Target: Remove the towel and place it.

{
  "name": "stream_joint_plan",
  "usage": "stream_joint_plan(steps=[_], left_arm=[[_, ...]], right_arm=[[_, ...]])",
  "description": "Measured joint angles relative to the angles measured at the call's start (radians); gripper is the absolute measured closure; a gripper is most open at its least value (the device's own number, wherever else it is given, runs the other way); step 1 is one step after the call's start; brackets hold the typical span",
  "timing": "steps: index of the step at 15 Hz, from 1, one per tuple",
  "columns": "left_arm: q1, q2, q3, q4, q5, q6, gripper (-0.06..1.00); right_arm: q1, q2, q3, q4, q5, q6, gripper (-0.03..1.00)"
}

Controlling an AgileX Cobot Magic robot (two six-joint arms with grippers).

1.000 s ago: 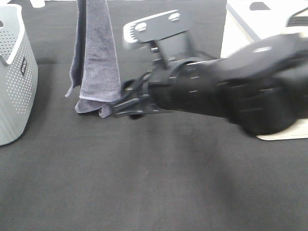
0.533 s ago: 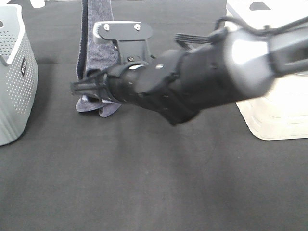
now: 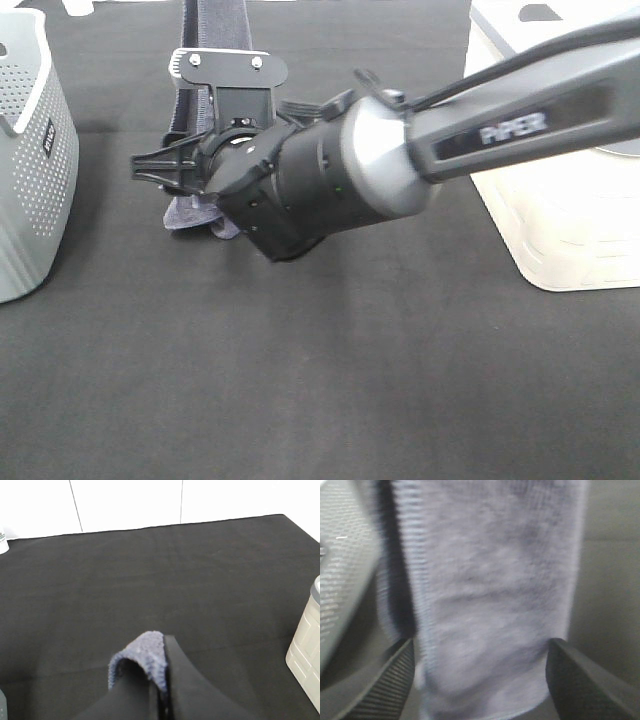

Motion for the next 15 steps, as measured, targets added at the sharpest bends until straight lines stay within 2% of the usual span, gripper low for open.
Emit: stream_joint_plan(steps=[2, 5, 7, 10, 12, 13, 14, 15], left_arm=[[0.0, 0.0, 0.0, 0.0, -0.005, 0.0, 0.94], [0.0, 0.0, 0.0, 0.0, -0.006, 0.0, 0.94], [0.0, 0.0, 0.0, 0.004, -0.006, 0.0, 0.94], [0.0, 0.0, 0.0, 0.012, -0.006, 0.002, 0.94], [0.0, 0.0, 0.0, 0.015, -0.006, 0.002, 0.94], [0.0, 0.0, 0.0, 0.016, -0.006, 0.002, 0.94], [0.0, 0.0, 0.0, 0.018, -0.006, 0.002, 0.94], [0.0, 0.0, 0.0, 0.018, -0.006, 0.002, 0.94]], right_arm=[[0.0, 0.035, -0.043, 0.053, -0.049, -0.086, 0.24], [0.0, 0.075, -0.064, 0.197, -0.107, -0.177, 0.25], [0.0, 0.077, -0.064, 0.291, -0.133, -0.296, 0.25], [0.0, 0.077, -0.066, 0.324, -0.137, -0.404, 0.29], [0.0, 0.077, -0.066, 0.308, -0.155, -0.407, 0.37], [0.0, 0.077, -0.066, 0.298, -0.158, -0.407, 0.45], [0.0, 0.077, -0.066, 0.269, -0.159, -0.407, 0.57], [0.0, 0.077, -0.066, 0.241, -0.159, -0.407, 0.74]])
